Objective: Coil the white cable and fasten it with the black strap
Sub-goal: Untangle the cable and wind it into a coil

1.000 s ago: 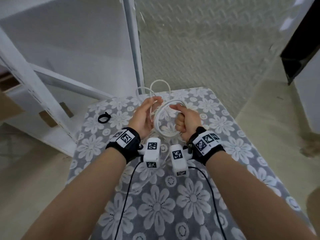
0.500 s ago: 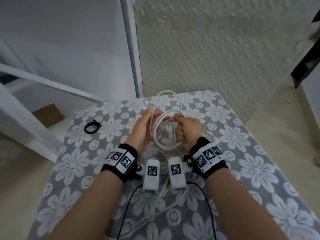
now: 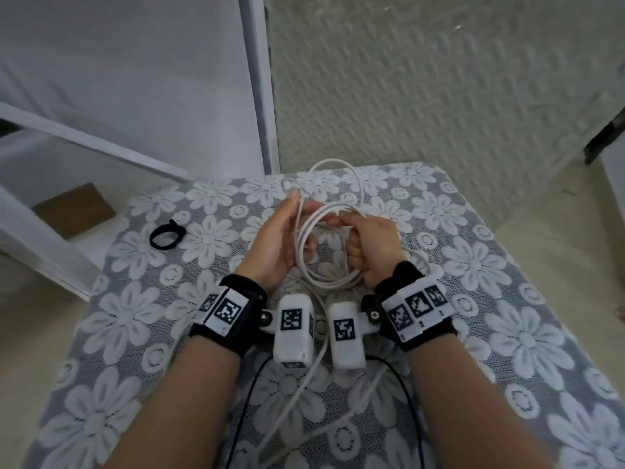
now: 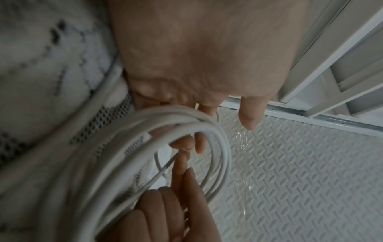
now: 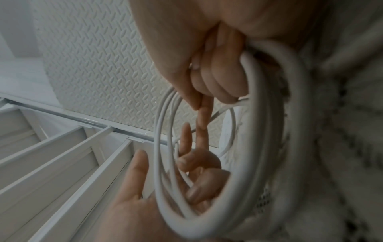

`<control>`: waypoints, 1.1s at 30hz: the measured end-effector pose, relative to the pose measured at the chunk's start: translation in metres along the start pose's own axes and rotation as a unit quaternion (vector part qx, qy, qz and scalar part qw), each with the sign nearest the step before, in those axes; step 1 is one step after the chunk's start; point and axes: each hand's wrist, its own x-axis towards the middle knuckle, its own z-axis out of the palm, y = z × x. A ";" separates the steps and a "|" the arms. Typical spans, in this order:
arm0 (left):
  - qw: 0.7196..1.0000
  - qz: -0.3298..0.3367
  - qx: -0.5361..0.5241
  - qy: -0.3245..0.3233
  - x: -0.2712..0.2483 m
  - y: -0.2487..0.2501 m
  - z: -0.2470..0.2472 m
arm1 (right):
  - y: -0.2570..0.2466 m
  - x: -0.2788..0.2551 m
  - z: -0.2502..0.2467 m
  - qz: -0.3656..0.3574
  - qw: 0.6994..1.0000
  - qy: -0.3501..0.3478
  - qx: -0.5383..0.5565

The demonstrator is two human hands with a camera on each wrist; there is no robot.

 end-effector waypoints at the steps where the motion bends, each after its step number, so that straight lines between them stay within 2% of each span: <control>1: 1.000 0.002 0.000 -0.002 -0.001 -0.001 -0.001 | 0.000 -0.001 0.000 0.000 1.000 -0.004 0.002; 11: 0.999 0.012 0.004 -0.036 -0.006 0.005 -0.002 | -0.002 -0.004 -0.002 -0.011 1.000 -0.009 0.006; 16: 0.999 0.030 0.012 -0.018 -0.008 0.010 -0.005 | -0.007 -0.009 0.000 -0.039 0.998 -0.007 -0.038; 20: 0.999 0.039 0.017 -0.031 -0.012 0.014 -0.005 | -0.011 -0.012 -0.002 -0.046 0.998 -0.020 -0.033; 27: 0.990 0.044 0.112 -0.072 -0.012 0.014 -0.007 | -0.009 -0.015 -0.001 -0.068 0.994 -0.042 -0.072; 33: 0.984 0.042 0.137 -0.104 -0.012 0.012 0.001 | -0.009 -0.017 -0.001 -0.085 0.993 -0.044 -0.071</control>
